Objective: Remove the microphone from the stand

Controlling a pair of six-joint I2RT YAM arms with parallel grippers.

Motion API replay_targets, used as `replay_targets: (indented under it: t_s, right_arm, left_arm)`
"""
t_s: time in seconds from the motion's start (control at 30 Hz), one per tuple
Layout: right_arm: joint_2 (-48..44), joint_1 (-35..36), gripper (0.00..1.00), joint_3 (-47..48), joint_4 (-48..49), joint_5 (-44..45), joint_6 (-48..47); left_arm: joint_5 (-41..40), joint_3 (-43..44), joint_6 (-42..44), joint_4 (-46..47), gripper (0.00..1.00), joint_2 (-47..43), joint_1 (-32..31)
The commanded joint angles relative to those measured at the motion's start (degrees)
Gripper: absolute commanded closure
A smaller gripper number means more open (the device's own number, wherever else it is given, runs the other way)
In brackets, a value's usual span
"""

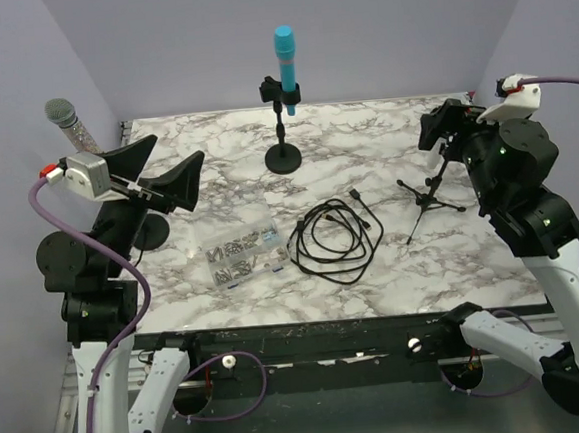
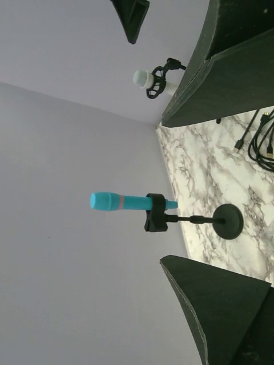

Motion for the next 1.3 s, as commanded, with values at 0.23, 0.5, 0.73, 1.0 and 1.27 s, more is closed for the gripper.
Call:
replay_targets:
  t_s: [0.23,0.5,0.73,1.0,1.27]
  right_arm:
    - [7.0,-0.3,0.00,-0.6,-3.7,7.4,1.1]
    - [14.0,-1.4,0.00,-1.3,0.2,14.3,2.2]
    - [20.3,-5.1,0.00,1.0,2.4,16.0,2.4]
    - [24.1,-12.3,0.04,4.0,4.1,12.2,1.7]
    - [26.1,-13.5,0.16,4.5,8.0,10.2,-0.9]
  left_arm:
    - [10.2,-2.1,-1.1,0.7,0.01,4.8,-0.7]
    - [18.4,-1.8,-5.3,0.9,0.01,10.6,-1.8]
    - [21.6,-1.5,-5.6,-1.0,0.01,13.7,-3.1]
    - [20.8,-0.3,-2.3,-4.9,0.01,15.9,-6.0]
    - [20.0,-0.1,-0.7,-6.4,0.01,16.2,-7.7]
